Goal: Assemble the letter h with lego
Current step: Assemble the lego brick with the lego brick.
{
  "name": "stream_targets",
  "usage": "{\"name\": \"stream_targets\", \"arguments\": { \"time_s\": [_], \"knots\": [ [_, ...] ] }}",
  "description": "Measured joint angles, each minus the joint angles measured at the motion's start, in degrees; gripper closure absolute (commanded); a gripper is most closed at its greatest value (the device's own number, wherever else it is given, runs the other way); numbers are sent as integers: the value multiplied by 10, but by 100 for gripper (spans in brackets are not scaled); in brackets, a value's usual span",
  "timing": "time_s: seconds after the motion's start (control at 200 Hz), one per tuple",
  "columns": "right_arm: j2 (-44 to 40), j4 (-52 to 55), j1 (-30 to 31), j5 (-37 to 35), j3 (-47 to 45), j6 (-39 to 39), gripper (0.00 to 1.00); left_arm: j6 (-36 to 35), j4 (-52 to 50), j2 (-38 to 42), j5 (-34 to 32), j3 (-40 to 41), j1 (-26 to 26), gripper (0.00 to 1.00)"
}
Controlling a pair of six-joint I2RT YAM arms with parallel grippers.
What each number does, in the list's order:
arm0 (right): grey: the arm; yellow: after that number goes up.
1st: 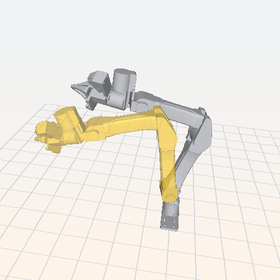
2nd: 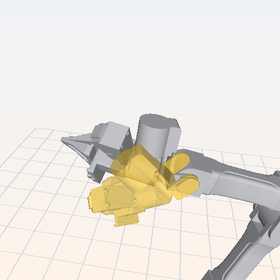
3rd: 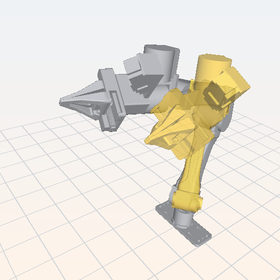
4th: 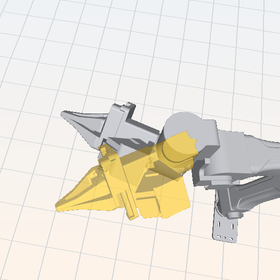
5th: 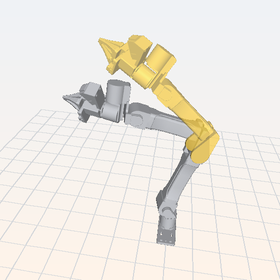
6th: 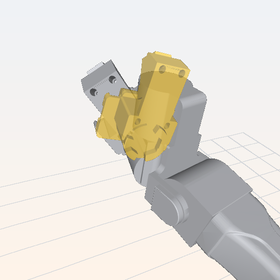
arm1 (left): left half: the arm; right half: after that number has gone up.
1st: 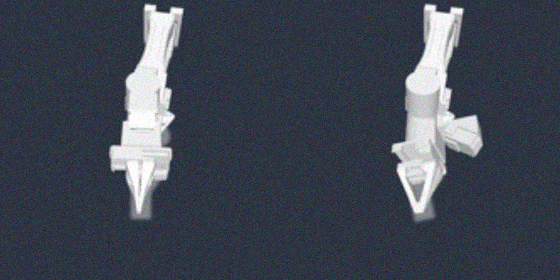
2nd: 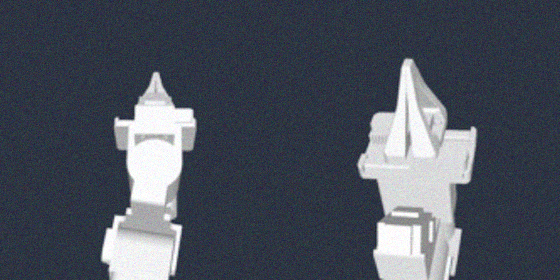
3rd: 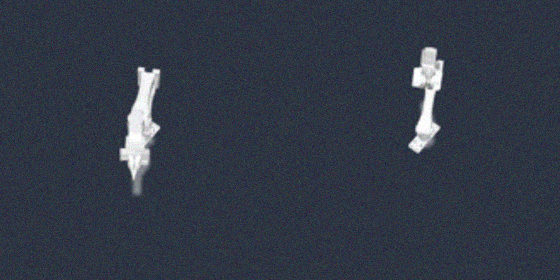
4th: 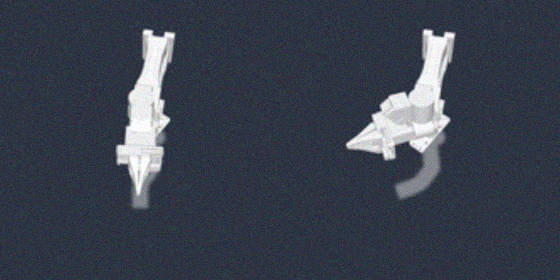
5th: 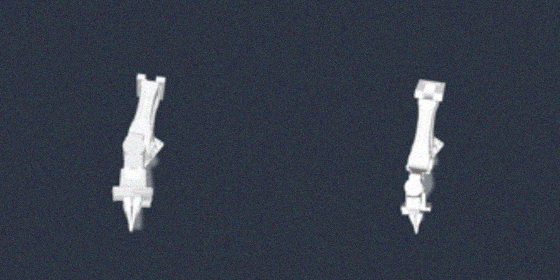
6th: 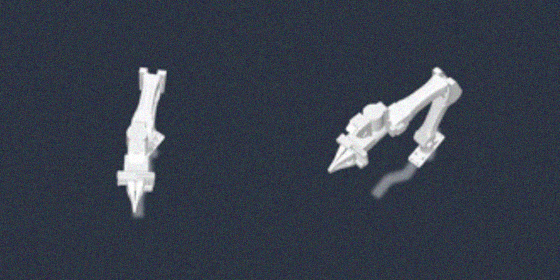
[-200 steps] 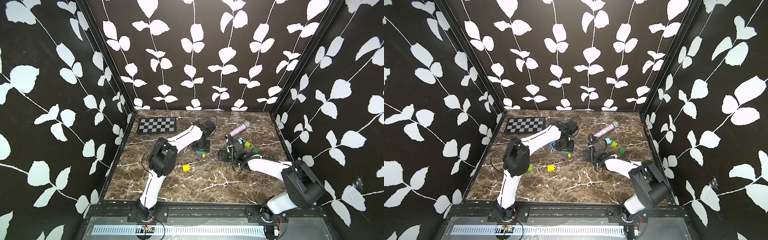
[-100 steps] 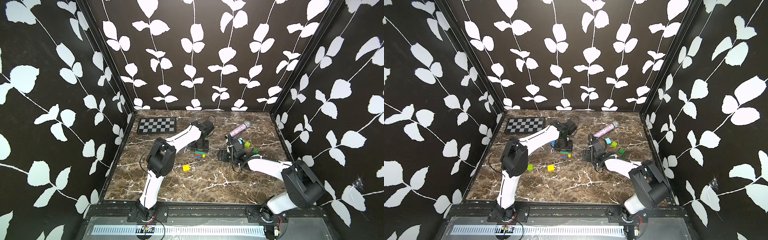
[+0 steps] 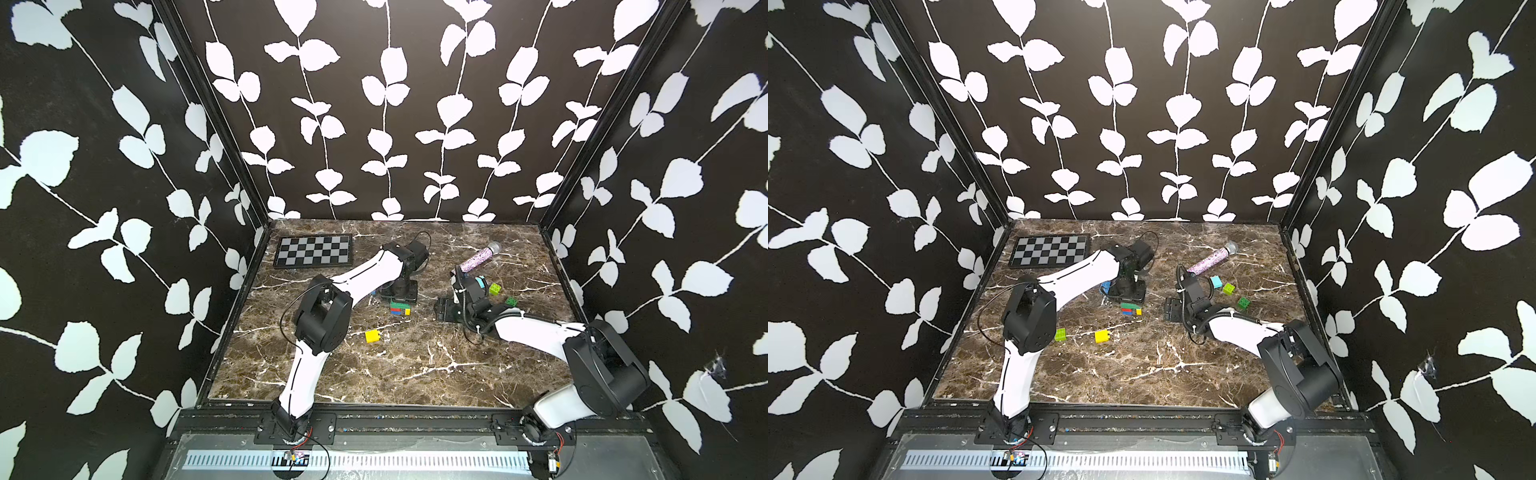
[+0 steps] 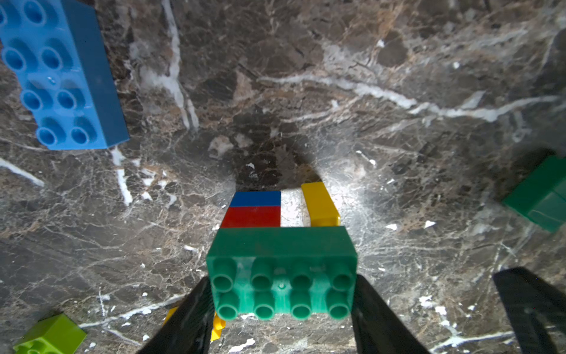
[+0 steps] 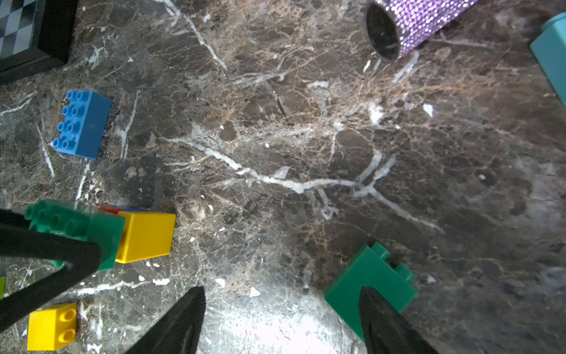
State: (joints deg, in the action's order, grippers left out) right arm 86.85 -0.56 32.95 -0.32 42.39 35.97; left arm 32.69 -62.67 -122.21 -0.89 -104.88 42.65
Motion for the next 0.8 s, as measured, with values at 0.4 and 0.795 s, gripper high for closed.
{"name": "stream_targets", "arguments": {
  "time_s": [0.4, 0.795],
  "knots": [
    [0, 0, 0, 0, 0, 0, 22, -8, -11, -10, 2, -10, 0, 100],
    [0, 0, 0, 0, 0, 0, 22, -34, -29, -25, 9, -31, -1, 100]
  ]
}}
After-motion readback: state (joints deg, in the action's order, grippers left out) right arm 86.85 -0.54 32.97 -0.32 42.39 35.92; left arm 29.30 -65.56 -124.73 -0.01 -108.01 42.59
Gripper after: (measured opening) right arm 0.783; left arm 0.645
